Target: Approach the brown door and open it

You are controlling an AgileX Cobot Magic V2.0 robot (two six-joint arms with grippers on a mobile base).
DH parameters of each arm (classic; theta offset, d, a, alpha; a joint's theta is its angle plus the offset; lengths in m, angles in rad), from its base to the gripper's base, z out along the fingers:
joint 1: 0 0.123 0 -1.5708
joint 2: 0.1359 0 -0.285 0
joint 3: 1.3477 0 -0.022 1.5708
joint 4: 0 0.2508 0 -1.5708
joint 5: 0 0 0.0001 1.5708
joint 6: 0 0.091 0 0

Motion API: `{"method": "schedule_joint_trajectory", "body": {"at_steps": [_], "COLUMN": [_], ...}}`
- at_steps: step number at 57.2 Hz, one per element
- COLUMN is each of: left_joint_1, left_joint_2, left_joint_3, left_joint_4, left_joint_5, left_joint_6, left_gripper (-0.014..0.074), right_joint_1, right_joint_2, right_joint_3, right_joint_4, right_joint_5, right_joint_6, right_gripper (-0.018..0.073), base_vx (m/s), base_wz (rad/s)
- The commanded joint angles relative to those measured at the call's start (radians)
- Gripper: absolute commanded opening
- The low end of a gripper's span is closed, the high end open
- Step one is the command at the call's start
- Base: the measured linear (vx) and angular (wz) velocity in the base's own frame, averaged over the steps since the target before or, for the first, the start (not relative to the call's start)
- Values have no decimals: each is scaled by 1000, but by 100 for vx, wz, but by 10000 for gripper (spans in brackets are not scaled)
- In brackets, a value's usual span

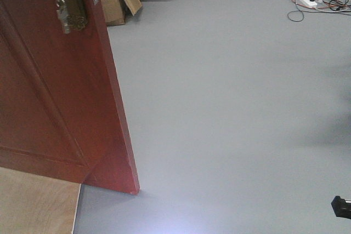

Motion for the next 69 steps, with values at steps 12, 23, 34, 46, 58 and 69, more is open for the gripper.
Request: {"method": "schedule_joint_trajectory", "body": {"at_steps": [12, 23, 34, 46, 58, 69], "left_joint_1": [-7, -7, -7, -7, -7, -7], "left_joint_2": [-36, -36, -36, -36, -36, -36], "left_joint_3": [-32, -32, -32, -32, -32, -32], "left_joint_4": [-52, -52, -52, -52, -52, -52], "left_joint_5": [-26, -26, -26, -26, -26, -26], "left_joint_6": [1, 1, 1, 1, 1, 1], "left_gripper": [-3, -3, -3, -3, -3, -3], "right_joint_1": [-5, -5, -5, -5, -5, -5], "right_joint_2": [-14, -14, -14, -14, -14, -14], "right_joint_3": [7, 7, 7, 7, 7, 7], "right_joint_4": [-7, -7, -7, -7, -7, -7], "right_joint_5": [-82, -82, -82, -82, -82, -82], "right_joint_6": [-6, -6, -6, -6, -6, -6], "right_gripper": [0, 0, 0, 0, 0, 0], "base_vx": [16, 15, 14, 12, 7, 3], "base_wz": [-6, -5, -3, 3, 6, 2]}}
